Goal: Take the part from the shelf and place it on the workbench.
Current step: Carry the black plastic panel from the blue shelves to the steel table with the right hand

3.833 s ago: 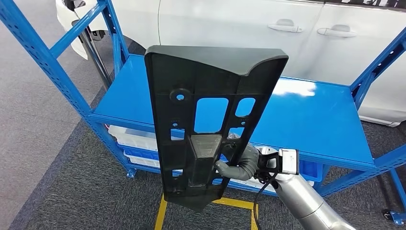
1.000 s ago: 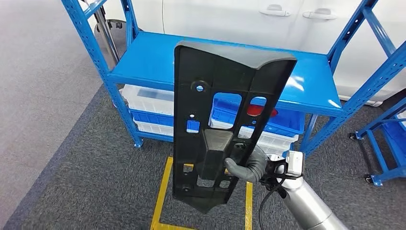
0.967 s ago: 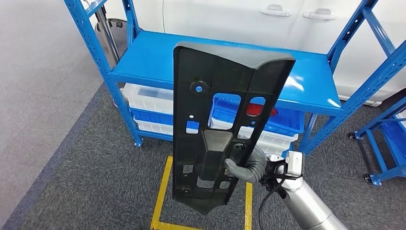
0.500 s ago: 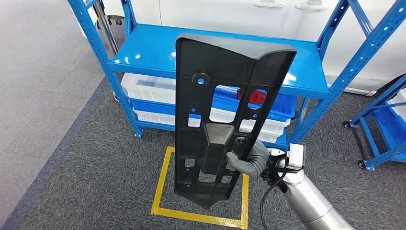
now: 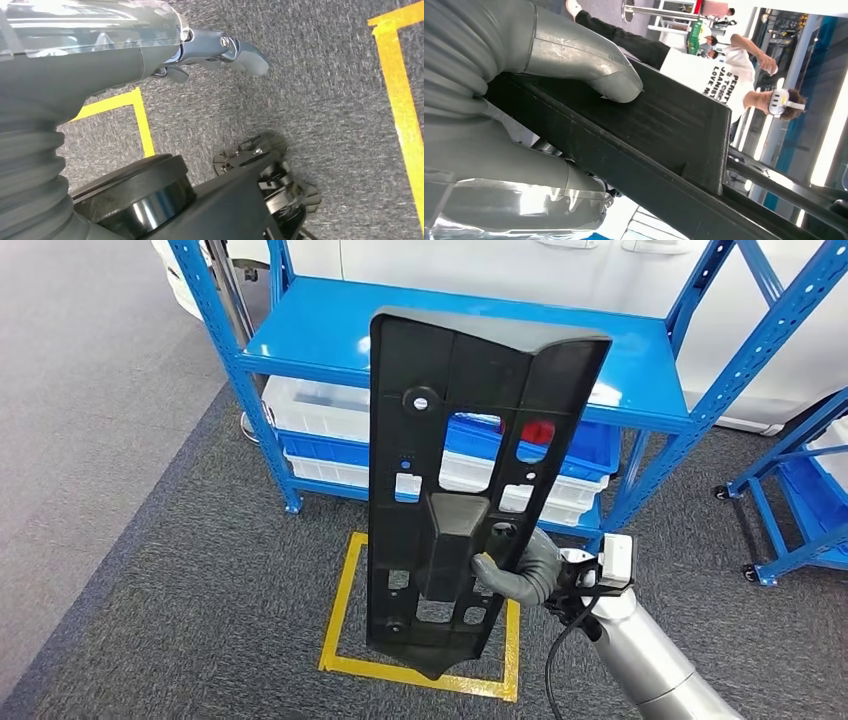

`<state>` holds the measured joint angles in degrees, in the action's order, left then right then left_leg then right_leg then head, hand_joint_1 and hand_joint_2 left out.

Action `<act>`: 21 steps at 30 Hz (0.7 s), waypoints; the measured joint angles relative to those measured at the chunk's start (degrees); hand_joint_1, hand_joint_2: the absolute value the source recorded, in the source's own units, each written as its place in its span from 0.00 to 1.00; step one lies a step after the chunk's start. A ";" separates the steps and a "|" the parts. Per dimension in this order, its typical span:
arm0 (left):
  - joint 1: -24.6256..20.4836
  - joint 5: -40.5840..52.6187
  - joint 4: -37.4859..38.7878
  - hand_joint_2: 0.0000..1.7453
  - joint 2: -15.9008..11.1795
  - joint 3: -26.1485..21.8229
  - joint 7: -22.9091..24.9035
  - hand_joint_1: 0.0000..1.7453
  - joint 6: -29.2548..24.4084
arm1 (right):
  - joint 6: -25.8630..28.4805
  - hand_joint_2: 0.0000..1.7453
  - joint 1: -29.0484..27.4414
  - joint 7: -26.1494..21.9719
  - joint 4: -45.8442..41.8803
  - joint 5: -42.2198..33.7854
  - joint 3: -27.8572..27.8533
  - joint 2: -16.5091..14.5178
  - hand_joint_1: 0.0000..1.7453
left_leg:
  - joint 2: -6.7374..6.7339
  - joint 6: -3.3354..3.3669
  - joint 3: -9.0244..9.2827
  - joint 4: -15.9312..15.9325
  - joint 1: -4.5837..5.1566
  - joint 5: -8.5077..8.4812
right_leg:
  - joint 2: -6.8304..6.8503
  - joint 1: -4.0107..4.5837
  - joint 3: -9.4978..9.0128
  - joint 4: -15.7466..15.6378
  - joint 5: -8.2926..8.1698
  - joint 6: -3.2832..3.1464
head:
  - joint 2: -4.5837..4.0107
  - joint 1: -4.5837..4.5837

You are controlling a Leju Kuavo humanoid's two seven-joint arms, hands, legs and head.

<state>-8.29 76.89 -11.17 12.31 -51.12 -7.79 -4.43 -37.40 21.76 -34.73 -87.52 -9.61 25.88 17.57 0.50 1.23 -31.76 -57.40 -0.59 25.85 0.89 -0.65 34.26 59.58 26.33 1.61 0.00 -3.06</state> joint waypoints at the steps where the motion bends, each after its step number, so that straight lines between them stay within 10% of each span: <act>1: -0.02 -0.02 0.00 1.00 0.02 -0.01 -0.01 0.00 -0.04 | -0.08 1.00 0.09 0.14 0.11 -0.25 -0.01 -0.05 1.00 | 0.10 0.36 -0.14 0.20 -0.07 -0.28 | -0.11 -0.11 1.11 2.46 1.62 0.23 | 0.00 0.00; 5: 0.16 -0.11 0.00 1.00 0.01 -0.08 -0.02 0.00 -0.18 | -0.35 1.00 0.18 0.82 0.93 -1.12 -0.01 -0.09 1.00 | 1.16 0.62 -1.17 0.10 0.08 -0.96 | -0.27 -0.26 6.28 14.56 6.68 0.76 | 0.00 0.00; 9: 0.19 -0.13 0.01 1.00 0.08 -0.13 -0.05 0.00 -0.21 | -0.45 1.00 0.34 0.96 1.51 -1.41 -0.02 -0.13 1.00 | 3.09 0.15 -1.63 -0.34 0.10 -1.26 | -2.48 -0.31 -0.15 2.77 0.64 0.01 | 0.00 0.00; 12: 0.15 -0.13 0.02 1.00 0.18 -0.17 -0.08 0.00 -0.21 | -0.44 1.00 0.49 1.02 1.77 -1.59 -0.07 -0.24 1.00 | 4.48 -0.87 -2.64 -0.53 0.03 -1.80 | -3.79 -0.09 -1.91 -1.47 0.11 -0.59 | 0.00 0.00; 15: 0.38 -0.14 0.02 1.00 0.16 -0.25 -0.08 0.00 -0.24 | -0.44 1.00 0.56 1.15 1.84 -1.63 -0.07 -0.18 1.00 | 3.77 -1.85 -3.59 -1.70 0.17 -1.01 | -2.05 -0.43 -2.09 -2.18 -0.24 -1.38 | 0.00 0.00; 19: 0.40 -0.13 0.02 1.00 0.15 -0.26 -0.07 0.00 -0.26 | -0.44 1.00 0.42 1.38 1.92 -1.67 -0.05 0.48 1.00 | 0.41 -2.57 -9.68 -14.64 0.10 5.10 | 0.68 -0.21 -2.22 -2.45 -0.31 -2.05 | 0.00 -0.03; 21: 0.54 -0.13 0.02 1.00 0.13 -0.27 -0.05 0.00 -0.26 | -0.44 1.00 0.36 1.44 1.97 -1.67 -0.03 0.59 1.00 | 0.08 -2.70 -10.48 -16.49 0.04 4.73 | 1.96 -0.11 -2.21 -2.34 -0.20 -2.09 | 0.00 -0.02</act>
<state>-7.75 76.76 -11.15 12.44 -51.40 -7.85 -4.69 -37.83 22.12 -33.29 -85.55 -11.28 25.86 18.16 0.57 -1.48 -42.23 -73.89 -0.55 30.58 2.85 -0.76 32.05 57.25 26.13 -0.48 0.00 -3.08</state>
